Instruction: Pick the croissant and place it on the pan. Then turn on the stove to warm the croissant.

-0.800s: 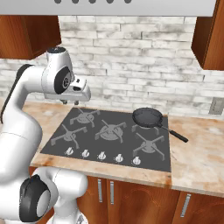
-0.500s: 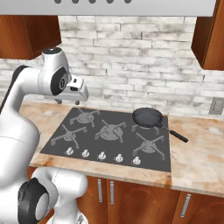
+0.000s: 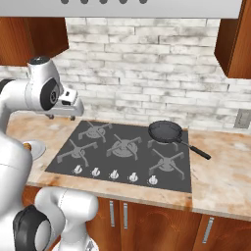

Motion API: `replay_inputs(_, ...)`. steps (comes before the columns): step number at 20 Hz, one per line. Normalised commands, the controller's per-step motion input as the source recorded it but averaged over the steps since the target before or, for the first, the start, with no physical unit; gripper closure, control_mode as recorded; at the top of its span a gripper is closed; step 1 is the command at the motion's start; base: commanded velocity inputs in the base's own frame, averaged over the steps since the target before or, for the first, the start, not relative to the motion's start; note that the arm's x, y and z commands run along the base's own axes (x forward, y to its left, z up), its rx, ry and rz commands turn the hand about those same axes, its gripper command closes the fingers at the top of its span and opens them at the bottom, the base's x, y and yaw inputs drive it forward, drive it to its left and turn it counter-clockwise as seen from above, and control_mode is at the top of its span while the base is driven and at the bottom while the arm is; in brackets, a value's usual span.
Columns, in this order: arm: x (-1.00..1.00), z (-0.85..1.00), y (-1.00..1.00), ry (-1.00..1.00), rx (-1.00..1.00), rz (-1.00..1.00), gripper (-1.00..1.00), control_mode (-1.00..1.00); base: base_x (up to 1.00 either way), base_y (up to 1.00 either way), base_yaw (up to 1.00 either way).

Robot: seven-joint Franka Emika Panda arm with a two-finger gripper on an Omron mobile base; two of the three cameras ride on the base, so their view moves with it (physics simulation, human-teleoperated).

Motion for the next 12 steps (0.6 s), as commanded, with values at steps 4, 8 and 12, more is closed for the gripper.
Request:
replay_inputs(4,-0.11,-0.04,0.53,0.00,0.01,0.00,-1.00,-1.00,0.00,0.00,0.00)
replay_inputs(8,-0.03,-0.05,0.54,0.03,0.02,0.00,-1.00,-1.00,0.00,0.00,0.00)
replay_inputs(12,0.00,-0.04,0.60,0.05,0.02,0.00,-1.00,-1.00,0.00,0.00,0.00)
